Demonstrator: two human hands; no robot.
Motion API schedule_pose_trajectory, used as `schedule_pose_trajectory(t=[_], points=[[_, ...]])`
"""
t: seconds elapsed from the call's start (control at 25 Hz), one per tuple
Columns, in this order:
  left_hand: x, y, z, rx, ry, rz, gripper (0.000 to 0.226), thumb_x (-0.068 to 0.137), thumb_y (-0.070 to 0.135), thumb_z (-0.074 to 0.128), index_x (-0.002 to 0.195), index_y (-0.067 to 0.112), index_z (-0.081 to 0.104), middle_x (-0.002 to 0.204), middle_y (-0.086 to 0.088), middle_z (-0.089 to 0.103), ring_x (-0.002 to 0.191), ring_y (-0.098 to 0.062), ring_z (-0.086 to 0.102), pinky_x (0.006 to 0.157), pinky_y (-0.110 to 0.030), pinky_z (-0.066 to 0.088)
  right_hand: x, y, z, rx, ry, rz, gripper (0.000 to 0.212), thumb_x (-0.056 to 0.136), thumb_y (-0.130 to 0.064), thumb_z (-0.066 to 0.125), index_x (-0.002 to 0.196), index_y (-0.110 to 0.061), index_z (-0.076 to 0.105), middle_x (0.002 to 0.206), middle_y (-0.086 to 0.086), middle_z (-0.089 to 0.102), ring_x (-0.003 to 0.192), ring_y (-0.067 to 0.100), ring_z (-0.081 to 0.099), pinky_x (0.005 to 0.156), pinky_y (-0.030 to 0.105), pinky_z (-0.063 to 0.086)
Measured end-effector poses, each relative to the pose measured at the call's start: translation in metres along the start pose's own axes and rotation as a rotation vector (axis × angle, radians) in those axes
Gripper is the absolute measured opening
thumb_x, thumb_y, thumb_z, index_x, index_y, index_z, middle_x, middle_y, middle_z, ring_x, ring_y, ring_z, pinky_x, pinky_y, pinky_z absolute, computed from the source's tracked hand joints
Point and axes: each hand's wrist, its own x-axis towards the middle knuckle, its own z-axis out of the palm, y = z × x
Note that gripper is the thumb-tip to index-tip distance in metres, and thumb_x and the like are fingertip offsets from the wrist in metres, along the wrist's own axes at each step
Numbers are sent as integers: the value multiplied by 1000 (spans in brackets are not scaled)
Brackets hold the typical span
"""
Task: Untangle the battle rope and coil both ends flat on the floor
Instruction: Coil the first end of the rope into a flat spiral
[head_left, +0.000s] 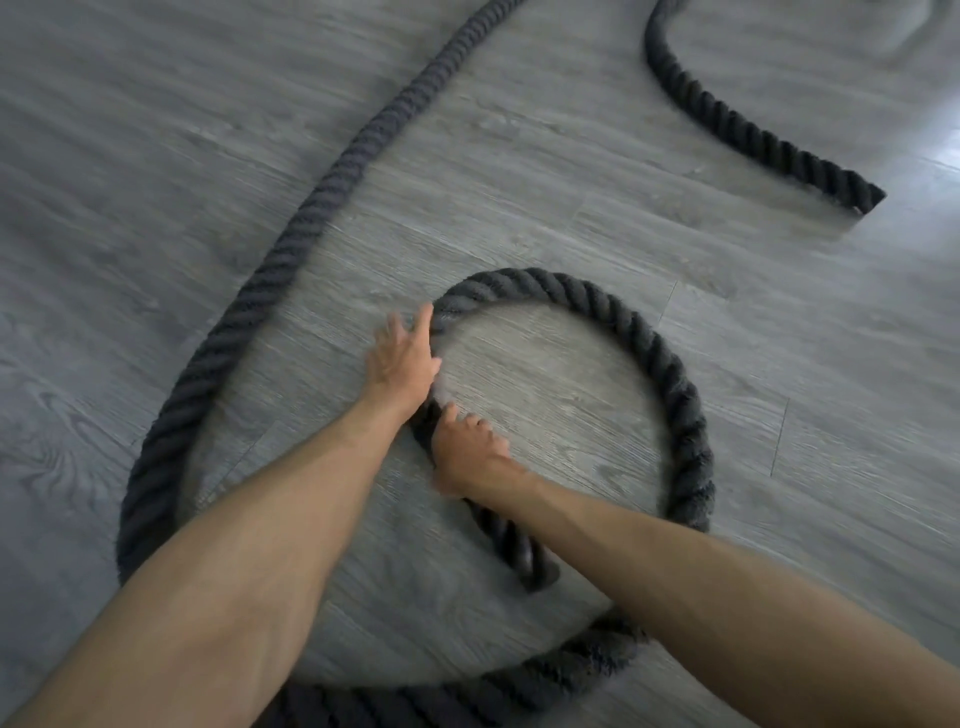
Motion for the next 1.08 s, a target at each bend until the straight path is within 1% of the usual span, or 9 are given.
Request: schedule_pose_trajectory(t=[0.12, 0.2, 0.32, 0.44, 0.52, 0.6, 0.8, 1.0, 1.08], points=[[-11, -20, 10, 171, 172, 277, 35, 82, -2, 61, 111, 17, 64, 120, -16, 56, 115, -35, 50, 96, -46, 43, -1, 31, -21, -69, 32, -1, 55, 89, -20, 72, 135, -2, 45, 137, 20, 49, 129, 35, 46, 104, 48, 44], [-23, -34, 11, -43, 103, 328, 22, 83, -6, 58, 89, 14, 65, 97, -6, 62, 95, -26, 59, 81, -39, 48, 2, 52, -35, -99, 74, -22, 43, 89, -31, 75, 119, -4, 57, 130, 19, 54, 124, 35, 50, 100, 47, 46], [-47, -32, 15, -356, 30, 353, 27, 88, 4, 45, 97, 14, 68, 91, -1, 68, 87, -18, 65, 81, -39, 50, 9, 74, -47, -142, 101, -59, 47, 85, -54, 71, 95, -10, 58, 115, 14, 62, 112, 32, 58, 86, 41, 46], [-67, -1, 34, -248, -9, 500, 40, 89, 41, 39, 117, 22, 62, 106, 6, 61, 102, -12, 54, 92, -44, 42, 19, 94, -52, -64, 65, -114, 59, 85, -68, 60, 83, -9, 55, 93, 9, 63, 94, 30, 62, 75, 37, 46], [-71, 14, 44, -101, 1, 537, 51, 87, 56, 42, 124, 25, 55, 110, 1, 56, 104, -17, 50, 90, -46, 43, 25, 119, -57, -62, 206, -144, 64, 89, -69, 51, 95, -7, 65, 101, 9, 62, 100, 28, 60, 86, 40, 48], [-71, 27, 50, 2, 34, 529, 68, 83, 74, 40, 127, 25, 56, 113, -4, 56, 104, -22, 52, 86, -46, 44, 32, 148, -60, -110, 481, -79, 51, 96, -52, 51, 126, -10, 59, 123, 11, 54, 118, 28, 51, 102, 44, 42], [-85, 73, 60, 113, 102, 682, 68, 83, 76, 45, 111, 16, 59, 104, -5, 62, 93, -21, 56, 76, -41, 49, 50, 166, -64, -264, 650, 113, 57, 89, -17, 61, 140, -5, 40, 128, 20, 45, 113, 35, 45, 95, 46, 40], [-53, 37, 45, -116, 166, 238, 56, 87, 67, 53, 111, 16, 49, 83, 5, 57, 73, -13, 53, 81, -38, 49, 44, 177, -69, -382, 522, 221, 57, 90, -9, 55, 141, 2, 34, 132, 23, 42, 116, 37, 47, 97, 48, 41], [-32, -5, 30, 4, 204, 91, 59, 81, 68, 61, 104, 14, 54, 89, -3, 61, 87, -21, 54, 89, -45, 44, 40, 185, -68, -419, 491, 286, 51, 92, -13, 53, 139, -1, 35, 130, 21, 42, 114, 36, 48, 94, 47, 42]])
